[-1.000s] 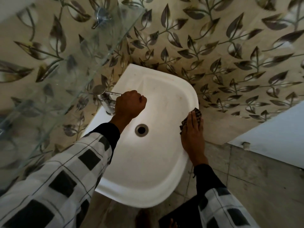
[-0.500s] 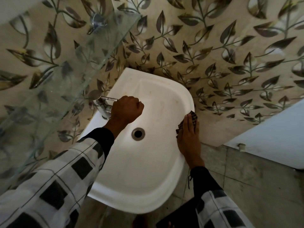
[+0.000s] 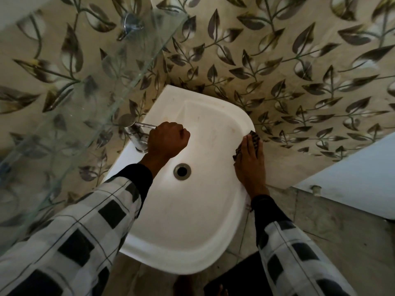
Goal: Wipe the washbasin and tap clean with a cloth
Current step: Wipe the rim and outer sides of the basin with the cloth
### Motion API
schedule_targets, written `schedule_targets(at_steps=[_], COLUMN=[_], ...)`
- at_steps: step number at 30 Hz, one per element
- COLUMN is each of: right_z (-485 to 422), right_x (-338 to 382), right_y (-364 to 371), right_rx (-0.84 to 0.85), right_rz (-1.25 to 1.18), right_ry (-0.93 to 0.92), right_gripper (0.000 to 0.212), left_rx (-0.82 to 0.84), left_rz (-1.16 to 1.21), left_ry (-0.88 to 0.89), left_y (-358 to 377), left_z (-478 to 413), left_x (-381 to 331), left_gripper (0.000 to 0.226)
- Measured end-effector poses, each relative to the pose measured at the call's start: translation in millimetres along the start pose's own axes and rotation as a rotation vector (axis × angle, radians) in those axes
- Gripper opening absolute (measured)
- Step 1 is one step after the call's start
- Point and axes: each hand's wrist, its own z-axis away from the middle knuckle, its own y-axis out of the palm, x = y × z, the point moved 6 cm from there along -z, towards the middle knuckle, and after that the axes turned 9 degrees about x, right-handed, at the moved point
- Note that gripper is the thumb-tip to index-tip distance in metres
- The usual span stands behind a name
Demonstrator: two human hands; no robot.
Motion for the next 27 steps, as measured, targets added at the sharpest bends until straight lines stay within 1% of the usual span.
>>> schedule_targets(at_steps=[8,12,18,24,27], right_z=[11.7,-3.8,18.4,-15.8,-7.2], right_x=[4.2,1.3,4.9,0.7,0.0], right_y=[-1.1,3.9,6.1,2.2,2.6], right_rx=[-0.016,0.019,-0.007,0.013,0.016], right_rz=[0.007,0.040,0.028,0.008,-0.009], right_ry=[-0.002,-0.001,-0.039,-0.017,-0.011], right_gripper=[0.073,0.074,0.072,0.072,0.073], left_rx=[-0.035,-0.046,-0.054,-0.066,-0.077], left_rz=[-0.022,-0.047,-0.058,-0.048,-0.051], left_ry=[0.015,0.029,0.042,0.047,0.054], left_y=[0.6,0.0,2.7,7.7,8.1], left_z=[0.8,0.4,-0.4,-3.1,-2.6], left_x=[-0.7,-0.9,-1.9,3.5,3.2], left_gripper=[0.032,0.033,0.034,0.034,0.036])
